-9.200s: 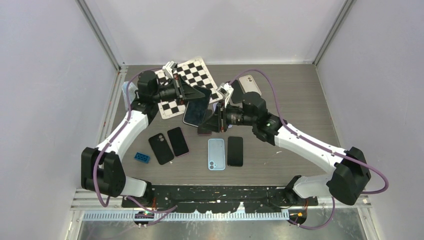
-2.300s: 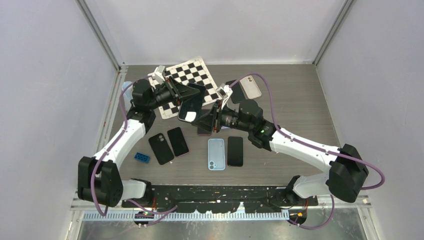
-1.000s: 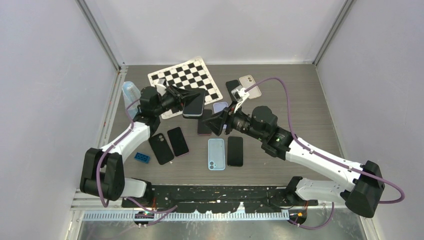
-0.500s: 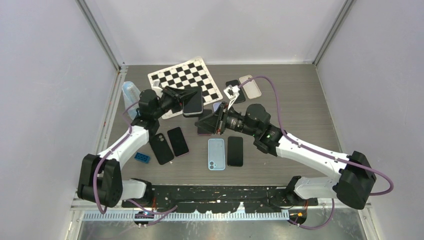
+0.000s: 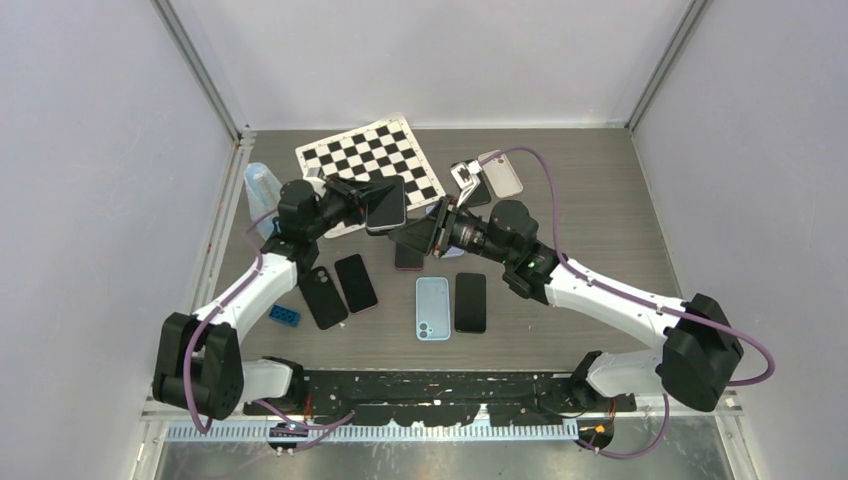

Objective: Take the phone out of the phone case
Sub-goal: Remove the phone case from the phone.

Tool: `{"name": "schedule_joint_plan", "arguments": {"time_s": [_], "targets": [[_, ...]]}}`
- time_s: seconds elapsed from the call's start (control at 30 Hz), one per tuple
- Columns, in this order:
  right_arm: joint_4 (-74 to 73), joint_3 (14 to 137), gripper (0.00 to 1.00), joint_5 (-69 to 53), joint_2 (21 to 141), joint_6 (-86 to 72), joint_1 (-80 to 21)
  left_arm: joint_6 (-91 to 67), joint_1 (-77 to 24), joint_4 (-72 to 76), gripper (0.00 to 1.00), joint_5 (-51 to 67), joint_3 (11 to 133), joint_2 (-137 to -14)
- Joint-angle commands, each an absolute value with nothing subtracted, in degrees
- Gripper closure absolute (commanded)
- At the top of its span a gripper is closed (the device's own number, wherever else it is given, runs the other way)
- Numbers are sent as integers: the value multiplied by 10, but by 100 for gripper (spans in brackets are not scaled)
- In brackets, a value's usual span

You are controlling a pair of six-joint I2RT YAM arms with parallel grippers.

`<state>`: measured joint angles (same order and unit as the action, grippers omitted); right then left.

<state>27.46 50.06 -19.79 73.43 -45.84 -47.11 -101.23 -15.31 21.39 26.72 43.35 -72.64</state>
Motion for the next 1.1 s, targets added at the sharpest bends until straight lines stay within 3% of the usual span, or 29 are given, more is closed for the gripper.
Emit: {"name": "schedule_joint_plan", "arguments": {"time_s": [0.0, 0.5, 1.07], "targets": [[302, 521, 61, -167, 751, -488, -458, -1036, -161, 241, 100, 279, 444, -702], [302, 493, 50, -144, 784, -621, -395, -965, -198, 283, 100, 283, 474, -715], [270, 504, 47, -144, 806, -644, -388, -969, -199, 333, 100, 292, 474, -713]]}}
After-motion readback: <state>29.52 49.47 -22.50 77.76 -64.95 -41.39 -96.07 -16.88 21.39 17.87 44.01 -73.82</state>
